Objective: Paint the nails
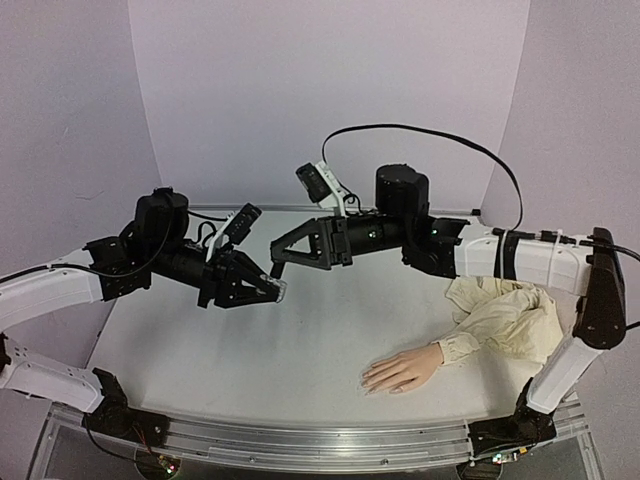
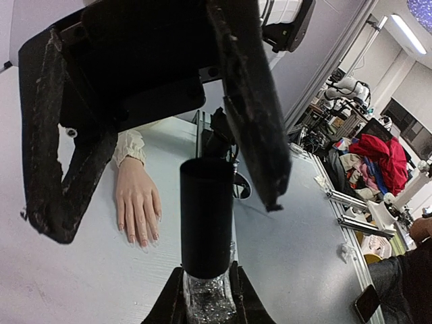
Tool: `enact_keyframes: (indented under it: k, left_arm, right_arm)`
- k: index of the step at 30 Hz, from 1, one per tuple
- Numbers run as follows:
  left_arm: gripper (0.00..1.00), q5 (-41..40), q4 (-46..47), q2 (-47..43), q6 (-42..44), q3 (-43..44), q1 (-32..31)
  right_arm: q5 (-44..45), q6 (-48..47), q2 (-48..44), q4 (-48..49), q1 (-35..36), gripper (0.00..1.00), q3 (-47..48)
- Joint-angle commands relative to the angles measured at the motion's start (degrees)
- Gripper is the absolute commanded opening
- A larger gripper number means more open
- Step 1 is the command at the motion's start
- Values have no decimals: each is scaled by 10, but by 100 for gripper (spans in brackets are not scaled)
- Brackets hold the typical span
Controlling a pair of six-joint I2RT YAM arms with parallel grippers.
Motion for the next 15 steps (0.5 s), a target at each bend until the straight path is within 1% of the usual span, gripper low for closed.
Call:
enact_keyframes:
  k: [1, 2, 3, 6, 9, 12, 15]
  left_arm:
    - [0, 43, 19, 4, -7, 31, 1]
    - [0, 42, 19, 4, -7, 30, 1]
    - [0, 41, 19, 4, -6, 31, 1]
    - [0, 39, 19, 5, -4, 29, 1]
    - [0, 20, 19, 4, 1, 29, 1]
    - [0, -28, 20, -1, 5, 30, 2]
    - [0, -118, 20, -14, 15, 32, 5]
  right_arm:
    - [-53, 26, 23, 76, 11, 49, 37]
    - [-57, 26, 27, 78, 13, 40, 41]
    - [-59, 26, 30, 79, 14, 34, 43]
    - [-60, 27, 35, 81, 17, 22, 43]
    - [-61, 26, 36, 82, 20, 8, 37]
    - [-52, 24, 35, 82, 29, 0, 22]
    - [-12, 21, 33, 75, 39, 0, -3]
